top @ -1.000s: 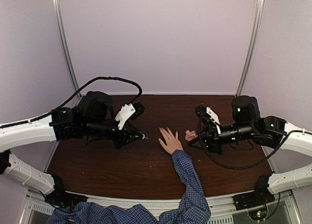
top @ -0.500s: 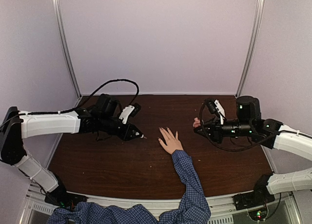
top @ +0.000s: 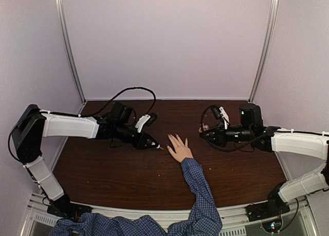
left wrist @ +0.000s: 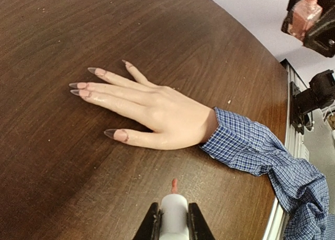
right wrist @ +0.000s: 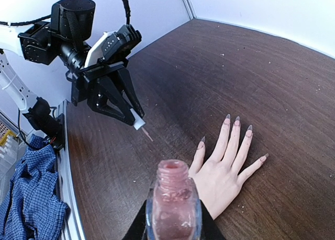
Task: Paint the nails
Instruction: Paint the nail with the hand.
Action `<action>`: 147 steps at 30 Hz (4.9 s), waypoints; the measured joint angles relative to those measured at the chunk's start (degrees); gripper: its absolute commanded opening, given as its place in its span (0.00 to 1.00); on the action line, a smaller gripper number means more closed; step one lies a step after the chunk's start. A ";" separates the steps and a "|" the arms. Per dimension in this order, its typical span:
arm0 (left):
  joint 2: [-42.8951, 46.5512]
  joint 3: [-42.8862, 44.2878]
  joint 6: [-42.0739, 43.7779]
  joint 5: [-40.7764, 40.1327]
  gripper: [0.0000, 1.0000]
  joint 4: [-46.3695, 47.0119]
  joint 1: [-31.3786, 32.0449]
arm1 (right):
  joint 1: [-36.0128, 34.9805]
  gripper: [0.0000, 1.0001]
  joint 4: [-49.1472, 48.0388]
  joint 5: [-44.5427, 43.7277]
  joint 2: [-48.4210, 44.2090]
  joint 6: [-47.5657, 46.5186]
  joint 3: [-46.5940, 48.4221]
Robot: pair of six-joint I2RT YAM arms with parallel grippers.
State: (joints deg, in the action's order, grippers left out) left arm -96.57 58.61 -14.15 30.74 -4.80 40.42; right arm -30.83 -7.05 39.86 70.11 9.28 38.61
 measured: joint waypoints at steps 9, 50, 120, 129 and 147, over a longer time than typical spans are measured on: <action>-4.09 0.22 1.77 7.39 0.00 5.53 -4.39 | 2.56 0.00 -12.02 6.67 12.87 0.20 2.14; -18.23 5.97 6.56 14.53 0.00 13.75 -6.49 | 2.97 0.00 -40.81 9.88 30.99 11.91 5.22; -22.80 12.13 7.61 12.48 0.00 7.69 -6.25 | 2.97 0.00 -42.60 11.80 32.17 13.22 5.22; -22.80 12.13 7.10 11.43 0.00 7.74 -6.25 | 2.97 0.00 -42.64 11.80 32.37 13.22 5.22; -22.80 12.11 5.84 10.86 0.00 9.20 -6.32 | 2.97 0.00 -42.93 11.82 32.54 13.29 5.22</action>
State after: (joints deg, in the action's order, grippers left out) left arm -119.37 70.72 -8.32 41.60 4.40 34.11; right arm -27.86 -49.98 51.68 102.65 22.57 43.83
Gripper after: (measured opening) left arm 0.150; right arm 0.212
